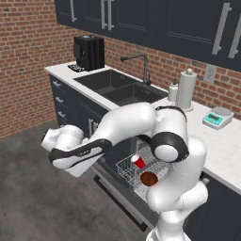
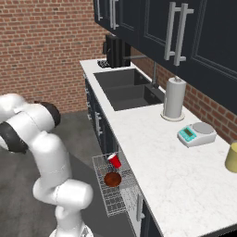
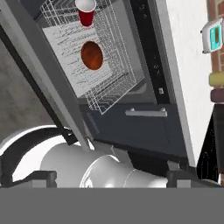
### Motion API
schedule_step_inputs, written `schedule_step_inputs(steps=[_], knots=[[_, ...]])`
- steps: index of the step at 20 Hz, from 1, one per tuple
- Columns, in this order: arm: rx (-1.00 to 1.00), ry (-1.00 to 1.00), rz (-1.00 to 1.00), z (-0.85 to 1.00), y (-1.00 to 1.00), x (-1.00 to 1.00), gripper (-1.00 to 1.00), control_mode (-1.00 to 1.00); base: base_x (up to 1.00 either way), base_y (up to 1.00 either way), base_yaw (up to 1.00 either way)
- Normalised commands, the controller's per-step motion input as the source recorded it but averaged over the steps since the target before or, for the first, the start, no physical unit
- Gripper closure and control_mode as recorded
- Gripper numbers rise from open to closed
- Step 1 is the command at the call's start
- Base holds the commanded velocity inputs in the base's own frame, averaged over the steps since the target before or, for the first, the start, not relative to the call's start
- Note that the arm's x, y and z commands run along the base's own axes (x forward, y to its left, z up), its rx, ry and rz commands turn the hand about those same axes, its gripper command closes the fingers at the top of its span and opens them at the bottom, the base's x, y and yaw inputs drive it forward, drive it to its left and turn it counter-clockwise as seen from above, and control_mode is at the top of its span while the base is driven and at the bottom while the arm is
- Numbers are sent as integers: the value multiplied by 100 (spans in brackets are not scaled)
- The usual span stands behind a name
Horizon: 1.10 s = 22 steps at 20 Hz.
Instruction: Pick up the cup and bowl from the counter, place them in the dishwasher, and close the dishwasher door.
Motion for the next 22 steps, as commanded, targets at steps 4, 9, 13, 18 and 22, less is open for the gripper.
schedule_step_inputs(steps=[4, 9, 13, 18, 22], knots=[[-48, -14, -5, -99, 8, -8, -100, -100, 0, 0, 0], [-40, -23, 0, -100, 3, 0, -100, -100, 0, 0, 0], [-28, -25, 0, -100, 4, 0, -100, -100, 0, 0, 0], [-24, -19, 0, -93, 8, 4, -100, -100, 0, 0, 0], [-25, -9, 0, -85, 2, 30, -100, -100, 0, 0, 0]])
